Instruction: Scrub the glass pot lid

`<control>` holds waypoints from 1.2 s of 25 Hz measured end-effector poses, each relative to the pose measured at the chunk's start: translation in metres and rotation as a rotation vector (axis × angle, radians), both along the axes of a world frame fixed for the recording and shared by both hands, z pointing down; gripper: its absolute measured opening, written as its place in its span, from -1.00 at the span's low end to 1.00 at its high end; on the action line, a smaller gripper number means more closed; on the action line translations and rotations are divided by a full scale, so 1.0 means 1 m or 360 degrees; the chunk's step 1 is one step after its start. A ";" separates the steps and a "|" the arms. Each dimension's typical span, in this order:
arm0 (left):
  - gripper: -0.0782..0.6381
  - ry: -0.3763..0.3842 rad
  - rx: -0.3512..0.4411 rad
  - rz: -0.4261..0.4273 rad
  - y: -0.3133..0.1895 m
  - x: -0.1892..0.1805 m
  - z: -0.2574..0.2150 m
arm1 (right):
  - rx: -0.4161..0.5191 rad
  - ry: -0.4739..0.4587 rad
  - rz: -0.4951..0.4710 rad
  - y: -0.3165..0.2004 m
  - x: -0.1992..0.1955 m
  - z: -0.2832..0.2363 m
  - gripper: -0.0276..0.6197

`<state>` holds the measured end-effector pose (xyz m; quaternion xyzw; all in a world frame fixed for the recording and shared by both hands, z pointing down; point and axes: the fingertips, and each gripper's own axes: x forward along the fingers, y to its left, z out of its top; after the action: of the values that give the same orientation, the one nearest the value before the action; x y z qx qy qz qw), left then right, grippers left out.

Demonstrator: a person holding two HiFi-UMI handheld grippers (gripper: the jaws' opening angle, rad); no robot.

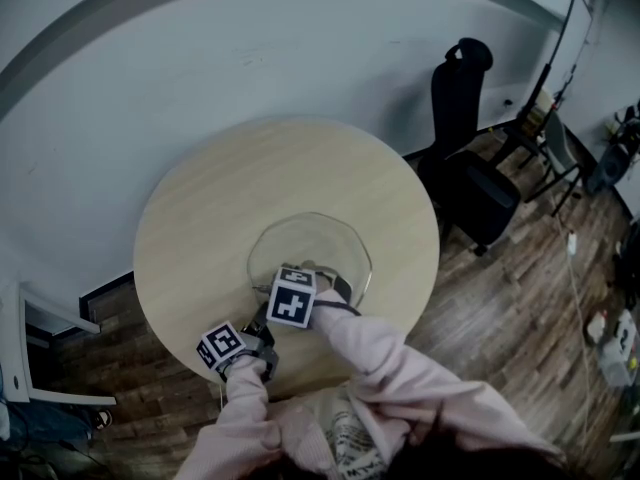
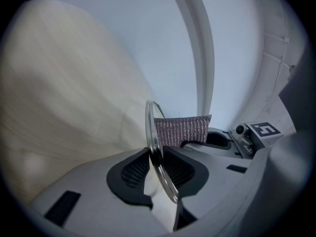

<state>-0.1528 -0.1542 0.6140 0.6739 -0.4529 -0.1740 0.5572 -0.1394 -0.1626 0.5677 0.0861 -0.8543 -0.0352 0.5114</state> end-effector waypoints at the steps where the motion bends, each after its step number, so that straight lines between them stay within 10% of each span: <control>1: -0.52 0.0002 0.0000 0.0001 0.000 0.000 0.000 | 0.0003 0.0001 -0.0001 0.001 0.000 0.000 -0.68; 30: -0.50 -0.0070 0.0003 0.0138 0.001 0.004 0.001 | 0.0026 -0.0129 0.0220 -0.022 0.020 -0.028 -0.68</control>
<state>-0.1485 -0.1529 0.6152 0.6971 -0.4352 -0.1352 0.5535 -0.1197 -0.1847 0.5393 0.1503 -0.8660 -0.0031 0.4770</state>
